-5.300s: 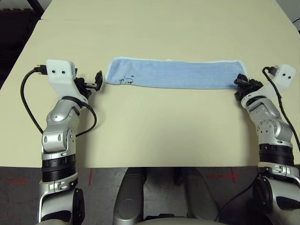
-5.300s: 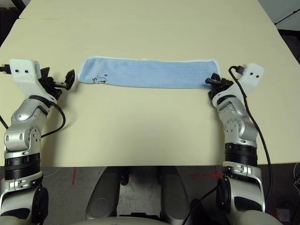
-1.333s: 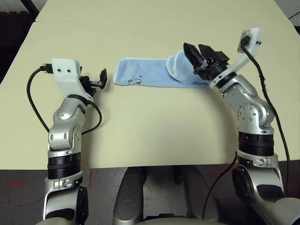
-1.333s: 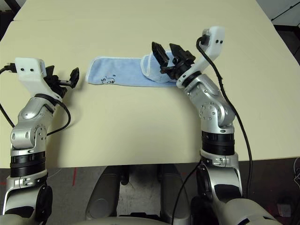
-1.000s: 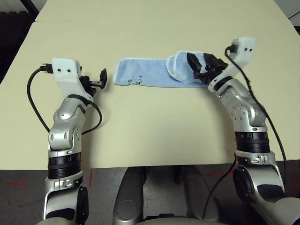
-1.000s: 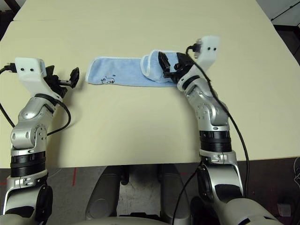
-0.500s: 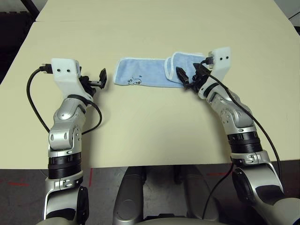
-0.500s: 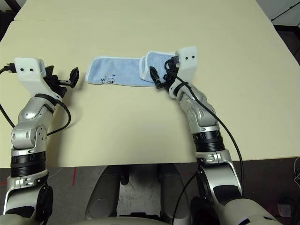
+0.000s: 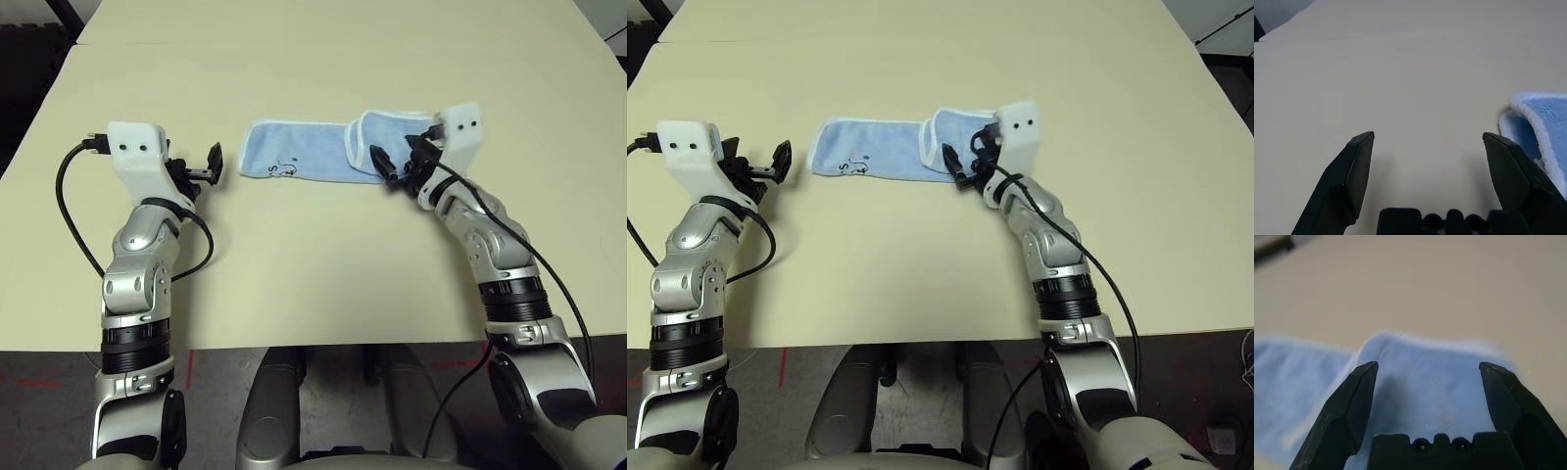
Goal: Fold the towel and set it aside.
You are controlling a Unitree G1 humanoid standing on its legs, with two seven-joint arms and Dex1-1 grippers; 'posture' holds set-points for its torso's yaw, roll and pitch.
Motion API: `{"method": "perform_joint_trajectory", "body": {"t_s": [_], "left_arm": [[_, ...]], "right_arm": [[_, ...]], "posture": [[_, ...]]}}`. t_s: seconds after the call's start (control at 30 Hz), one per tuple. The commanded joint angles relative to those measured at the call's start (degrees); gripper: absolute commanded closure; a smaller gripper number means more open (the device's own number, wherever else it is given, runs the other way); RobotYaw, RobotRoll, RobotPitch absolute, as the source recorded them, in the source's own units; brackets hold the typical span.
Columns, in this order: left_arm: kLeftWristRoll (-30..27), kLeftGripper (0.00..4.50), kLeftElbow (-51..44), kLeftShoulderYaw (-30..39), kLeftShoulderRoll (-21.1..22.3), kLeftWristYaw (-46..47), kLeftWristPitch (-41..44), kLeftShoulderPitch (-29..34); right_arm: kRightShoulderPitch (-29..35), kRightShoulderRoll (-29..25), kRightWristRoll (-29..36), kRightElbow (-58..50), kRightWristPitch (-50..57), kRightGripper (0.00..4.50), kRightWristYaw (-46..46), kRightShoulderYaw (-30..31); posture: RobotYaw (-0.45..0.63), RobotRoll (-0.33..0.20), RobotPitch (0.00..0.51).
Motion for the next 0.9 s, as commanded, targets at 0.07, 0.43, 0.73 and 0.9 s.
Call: {"method": "perform_joint_trajectory", "body": {"t_s": [0.07, 0.43, 0.73, 0.9], "left_arm": [[-3.5, 0.00, -2.1, 1.8, -1.1, 0.8, 4.5, -1.2], [-23.2, 0.00, -6.7, 12.2, -6.8, 8.6, 28.5, -10.2], [-24.3, 0.00, -7.6, 11.7, -5.6, 9.4, 30.3, -8.9], [-25.3, 0.00, -8.9, 10.8, -4.8, 9.2, 33.0, -7.8]], "right_arm": [[-0.9, -0.2, 1.6, 2.3, -4.0, 0.01, -0.8, -3.4], [-2.8, -0.6, 2.1, 5.2, -9.1, 0.01, -1.3, -5.2], [-3.6, -0.8, 6.7, 2.4, -8.3, 0.01, 1.6, -6.2], [-2.5, -2.0, 5.6, 2.7, -8.7, 0.01, 1.1, -5.9]], "posture": [[0.05, 0.000, 0.309], [0.05, 0.000, 0.308], [0.05, 0.000, 0.305], [0.05, 0.000, 0.305]]}}
